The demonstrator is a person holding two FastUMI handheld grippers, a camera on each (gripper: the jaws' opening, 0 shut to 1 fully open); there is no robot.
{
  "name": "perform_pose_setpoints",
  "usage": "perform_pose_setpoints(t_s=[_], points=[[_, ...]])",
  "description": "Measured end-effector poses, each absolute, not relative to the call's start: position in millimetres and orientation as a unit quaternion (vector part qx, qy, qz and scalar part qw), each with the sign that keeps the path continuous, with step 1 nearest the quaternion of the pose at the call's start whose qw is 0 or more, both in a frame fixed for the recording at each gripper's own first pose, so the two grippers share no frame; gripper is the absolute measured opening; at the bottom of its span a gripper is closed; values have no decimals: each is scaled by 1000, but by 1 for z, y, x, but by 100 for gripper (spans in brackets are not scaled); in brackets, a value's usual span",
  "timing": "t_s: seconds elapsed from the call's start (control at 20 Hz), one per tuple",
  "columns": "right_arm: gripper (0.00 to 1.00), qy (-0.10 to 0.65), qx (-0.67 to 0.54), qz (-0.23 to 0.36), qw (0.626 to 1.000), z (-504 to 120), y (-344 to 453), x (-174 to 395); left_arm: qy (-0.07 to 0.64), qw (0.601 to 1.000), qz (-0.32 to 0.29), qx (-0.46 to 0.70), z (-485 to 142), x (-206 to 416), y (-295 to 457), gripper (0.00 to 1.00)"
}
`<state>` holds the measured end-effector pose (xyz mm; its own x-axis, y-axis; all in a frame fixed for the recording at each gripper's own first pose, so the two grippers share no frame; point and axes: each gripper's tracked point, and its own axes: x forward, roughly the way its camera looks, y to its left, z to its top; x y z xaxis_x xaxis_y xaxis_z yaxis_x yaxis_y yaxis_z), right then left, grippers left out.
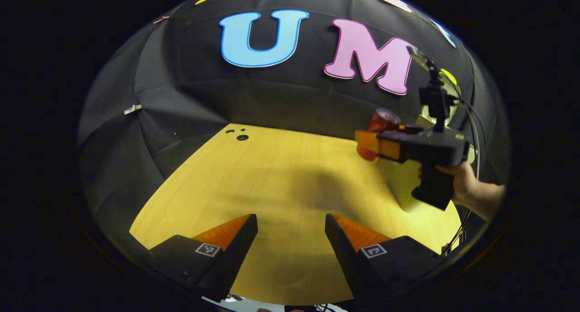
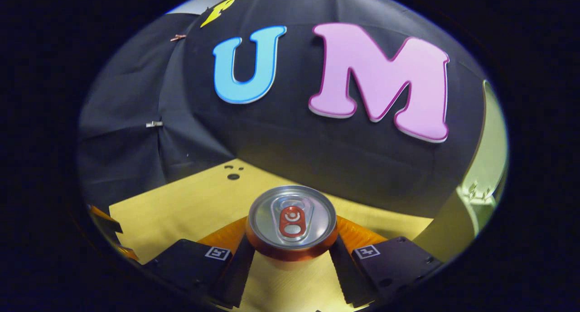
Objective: Press the lid of the desktop garbage bin to open it, pick up the crumpled paper on the desktop and throw it into the bin, then pick up the pop can on the desktop and drop it into the bin, and finally close the garbage bin lid.
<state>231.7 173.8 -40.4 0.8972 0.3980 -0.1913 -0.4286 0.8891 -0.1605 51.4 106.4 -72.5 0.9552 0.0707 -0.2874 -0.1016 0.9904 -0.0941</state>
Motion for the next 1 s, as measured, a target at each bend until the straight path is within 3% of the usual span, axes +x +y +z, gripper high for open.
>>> perform_pose_setpoints(t_s=[0.4, 1.0], points=[[83, 15, -95, 141, 985, 57, 102, 238, 129, 991, 1, -41, -58, 70, 86, 96], [82, -25, -97, 3, 995, 112, -54, 221, 135, 989, -60, -12, -49, 99, 34, 96]])
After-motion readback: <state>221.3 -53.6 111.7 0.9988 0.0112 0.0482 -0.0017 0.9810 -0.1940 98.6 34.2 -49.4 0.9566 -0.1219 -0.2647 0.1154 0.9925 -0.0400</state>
